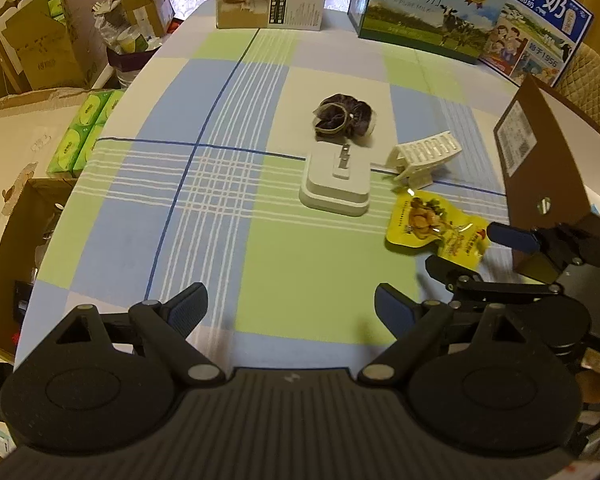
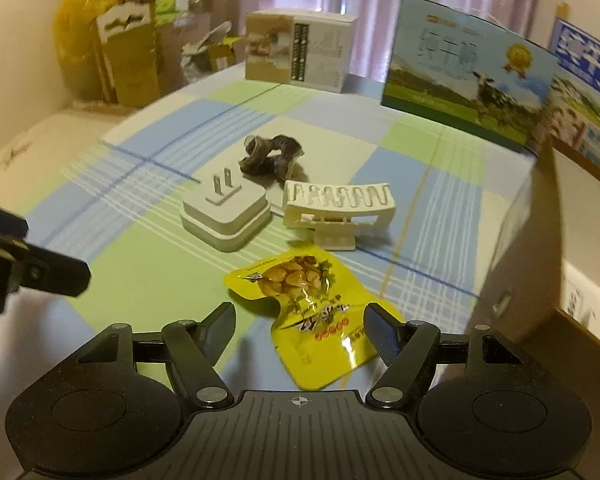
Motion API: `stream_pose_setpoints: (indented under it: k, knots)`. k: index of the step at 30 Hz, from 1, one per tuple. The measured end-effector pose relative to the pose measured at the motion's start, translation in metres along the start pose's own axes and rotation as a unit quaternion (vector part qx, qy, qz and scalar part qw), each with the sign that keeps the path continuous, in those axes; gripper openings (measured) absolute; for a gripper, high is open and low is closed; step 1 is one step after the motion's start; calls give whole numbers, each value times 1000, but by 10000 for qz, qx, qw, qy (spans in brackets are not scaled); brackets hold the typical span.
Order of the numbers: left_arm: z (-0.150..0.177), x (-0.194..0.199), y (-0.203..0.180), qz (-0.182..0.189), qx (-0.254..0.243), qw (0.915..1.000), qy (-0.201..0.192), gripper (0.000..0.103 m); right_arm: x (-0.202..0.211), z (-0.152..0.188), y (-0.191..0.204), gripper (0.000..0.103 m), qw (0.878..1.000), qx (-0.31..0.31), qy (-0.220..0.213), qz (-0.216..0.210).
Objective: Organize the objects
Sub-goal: 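Close the right tool on the yellow snack pack, then grasp the white plug adapter with the left tool while the right tool holds the snack pack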
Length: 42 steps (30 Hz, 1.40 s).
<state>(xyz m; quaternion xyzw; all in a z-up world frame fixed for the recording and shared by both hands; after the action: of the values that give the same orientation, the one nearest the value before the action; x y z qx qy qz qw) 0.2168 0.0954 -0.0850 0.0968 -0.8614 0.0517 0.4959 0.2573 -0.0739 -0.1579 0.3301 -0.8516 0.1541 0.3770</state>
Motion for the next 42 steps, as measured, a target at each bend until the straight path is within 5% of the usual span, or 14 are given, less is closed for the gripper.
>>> stream_pose_setpoints:
  k: [7, 12, 18, 19, 30, 42]
  knots:
    - [1, -16, 2, 33, 12, 10000, 60, 88, -24, 3, -3, 46, 9997, 208, 118, 64]
    - [-1, -23, 2, 42, 11, 10000, 65, 88, -25, 1, -8, 31, 9999, -120, 14, 53]
    - [-4, -28, -1, 49, -33, 10000, 56, 88, -11, -3, -14, 27, 9979, -651, 0, -48]
    - [-5, -29, -2, 56, -54, 10000, 45, 88, -5, -4, -16, 18, 9969, -778, -48, -91]
    - [-29, -39, -23, 195, -377, 9988, -231, 87, 54, -39, -51, 18, 9644, -2447, -833, -567]
    - [-72, -88, -48, 213, -600, 9973, -359, 83, 77, -61, -93, 18, 9515, -2821, -1206, -248]
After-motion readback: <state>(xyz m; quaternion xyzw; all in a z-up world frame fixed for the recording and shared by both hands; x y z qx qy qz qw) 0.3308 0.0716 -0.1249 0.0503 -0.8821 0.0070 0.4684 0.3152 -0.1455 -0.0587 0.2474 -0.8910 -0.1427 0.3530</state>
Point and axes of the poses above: each gripper's, at about its wrist camera, not at the fingertips, and x roughly against the way its jaws point, y to its left, z to its underside, the point moved 2 cm from there along -x, roughly the way its jaws point, and after that the axes turned 6 degrees about -z, right-handed, at the moved point
